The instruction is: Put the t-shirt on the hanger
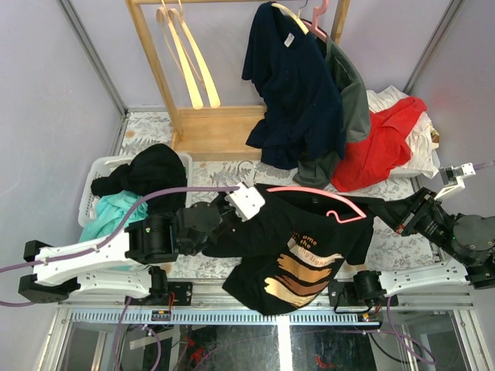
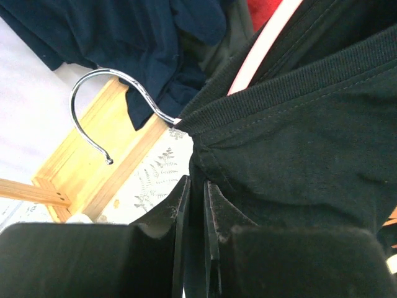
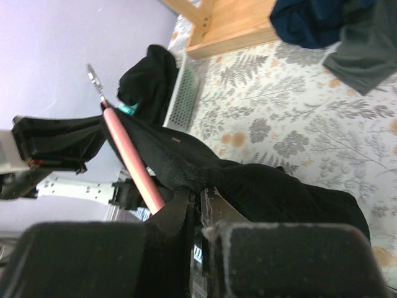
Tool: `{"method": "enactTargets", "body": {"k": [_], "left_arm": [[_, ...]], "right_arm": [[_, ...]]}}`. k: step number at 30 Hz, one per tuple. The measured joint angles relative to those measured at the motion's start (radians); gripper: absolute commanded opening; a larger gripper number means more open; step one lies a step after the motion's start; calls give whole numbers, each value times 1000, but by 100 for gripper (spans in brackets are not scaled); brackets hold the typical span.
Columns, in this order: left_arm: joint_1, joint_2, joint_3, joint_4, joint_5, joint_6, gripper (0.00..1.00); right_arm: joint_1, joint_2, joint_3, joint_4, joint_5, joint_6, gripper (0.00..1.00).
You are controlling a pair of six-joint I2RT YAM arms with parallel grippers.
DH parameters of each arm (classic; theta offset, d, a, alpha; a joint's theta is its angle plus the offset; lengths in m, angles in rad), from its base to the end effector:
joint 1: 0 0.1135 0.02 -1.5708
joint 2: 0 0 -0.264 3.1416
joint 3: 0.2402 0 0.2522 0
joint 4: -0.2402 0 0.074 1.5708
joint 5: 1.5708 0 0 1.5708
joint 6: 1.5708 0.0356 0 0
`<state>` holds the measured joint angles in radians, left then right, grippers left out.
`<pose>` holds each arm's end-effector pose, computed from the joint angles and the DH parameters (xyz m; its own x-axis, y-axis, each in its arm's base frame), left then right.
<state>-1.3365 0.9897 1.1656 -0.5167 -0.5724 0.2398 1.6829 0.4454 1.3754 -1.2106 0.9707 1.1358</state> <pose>0.0660 -0.1937 0.4014 0.0907 0.4801 -0.8725 0.6975 0.5947 0.3997 0.0325 -0.0260 0.4334 -0.5763 0.5414 -0.6122 -0.3020 0.5550 0.7751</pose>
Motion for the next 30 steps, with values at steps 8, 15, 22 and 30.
{"method": "enactTargets", "body": {"k": [8,15,22,30], "left_arm": [[-25,-43,-142,262,-97,121,0],[-31,-30,-211,450,-179,261,0],[-32,-30,-242,607,-198,396,0],[-31,19,-237,725,-210,488,0]], "right_arm": [[3,-17,-40,-144,102,182,0],[4,-17,-76,-157,139,243,0],[4,-17,-90,-162,139,264,0],[4,-17,-96,-174,163,276,0]]}}
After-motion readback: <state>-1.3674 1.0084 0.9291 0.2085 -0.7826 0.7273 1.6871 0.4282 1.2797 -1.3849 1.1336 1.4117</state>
